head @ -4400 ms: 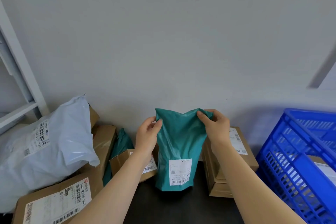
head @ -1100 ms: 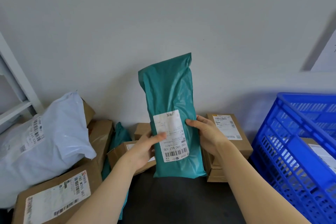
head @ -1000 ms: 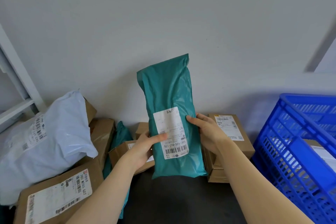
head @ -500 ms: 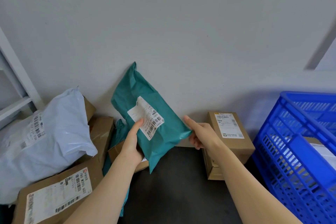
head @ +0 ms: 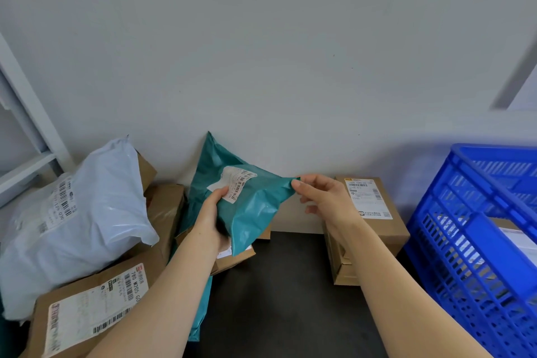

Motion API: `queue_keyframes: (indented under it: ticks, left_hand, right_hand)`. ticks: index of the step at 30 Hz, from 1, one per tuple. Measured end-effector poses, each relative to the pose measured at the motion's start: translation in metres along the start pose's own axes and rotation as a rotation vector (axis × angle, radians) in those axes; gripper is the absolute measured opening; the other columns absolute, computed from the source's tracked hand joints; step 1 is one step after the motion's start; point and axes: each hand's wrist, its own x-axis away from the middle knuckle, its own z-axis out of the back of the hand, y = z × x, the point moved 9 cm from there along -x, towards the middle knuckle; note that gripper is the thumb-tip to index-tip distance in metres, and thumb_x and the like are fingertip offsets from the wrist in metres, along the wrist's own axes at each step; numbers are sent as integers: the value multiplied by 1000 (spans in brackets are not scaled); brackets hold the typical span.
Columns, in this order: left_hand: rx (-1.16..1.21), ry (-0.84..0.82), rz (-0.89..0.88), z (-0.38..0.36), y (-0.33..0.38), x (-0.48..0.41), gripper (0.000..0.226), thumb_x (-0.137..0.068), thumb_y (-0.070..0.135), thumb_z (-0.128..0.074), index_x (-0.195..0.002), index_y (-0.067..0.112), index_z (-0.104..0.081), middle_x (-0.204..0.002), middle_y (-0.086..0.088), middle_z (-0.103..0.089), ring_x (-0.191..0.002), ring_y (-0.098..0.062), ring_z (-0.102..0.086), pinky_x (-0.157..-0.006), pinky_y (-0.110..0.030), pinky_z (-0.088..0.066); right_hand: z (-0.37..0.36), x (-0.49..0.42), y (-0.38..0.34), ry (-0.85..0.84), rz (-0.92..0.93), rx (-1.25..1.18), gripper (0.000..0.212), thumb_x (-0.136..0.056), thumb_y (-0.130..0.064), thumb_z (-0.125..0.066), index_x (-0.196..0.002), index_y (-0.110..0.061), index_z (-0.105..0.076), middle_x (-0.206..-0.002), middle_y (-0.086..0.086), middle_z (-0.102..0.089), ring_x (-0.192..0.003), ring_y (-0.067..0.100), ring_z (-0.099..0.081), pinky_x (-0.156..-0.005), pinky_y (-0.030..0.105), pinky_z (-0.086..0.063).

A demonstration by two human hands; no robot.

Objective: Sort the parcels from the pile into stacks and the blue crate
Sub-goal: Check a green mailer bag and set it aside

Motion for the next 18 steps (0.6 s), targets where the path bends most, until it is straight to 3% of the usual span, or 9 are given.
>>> queue_keyframes:
  ticks: [5,10,13,16,18]
  left_hand:
    - [20,-48,47,-5,-2,4,26,-87,32,-63,-101,11,-60,-97,-11,-67,-86,-26,-64,-67,-37,-52]
    - [-31,-15,47,-6,1,3,20,-89,24,-60,-102,9,-57,-98,-12,-65,-85,-27,-64,-70,-35,-52]
    - [-53,-22,66,-6,2,2,20,-90,22,-60,-103,8,-57,-93,-13,-67,-83,-27,-65,-64,-34,-57]
    - [-51,-46,96,-6,1,5,19,-90,24,-60,-99,7,-58,-76,-14,-71,-79,-26,-65,-53,-33,-58]
    - [-64,-39,93,-6,1,5,20,-89,23,-61,-103,8,-58,-84,-13,-71,-81,-26,-66,-58,-31,-58]
  right_hand:
    - [7,-4,-9,170,56,-53,12,-82,-18,-74,-71,-16,-70,-69,-6,-66,-67,7,-53,-58,19,-47]
    - [15,-3,-2,327,-5,-133,18,-88,-19,-69,-72,-15,-63,-70,-2,-58,-67,9,-51,-59,18,-47]
    - [10,-2,-8,284,38,-78,14,-89,-22,-67,-77,-17,-65,-72,-4,-60,-69,8,-53,-60,16,-49]
    - [-1,-6,-17,142,89,-51,10,-86,-19,-71,-77,-17,-66,-77,-5,-66,-75,7,-59,-72,22,-51]
    - [0,-9,-17,134,97,-39,16,-85,-11,-71,-72,-15,-64,-78,0,-66,-78,11,-61,-77,27,-53]
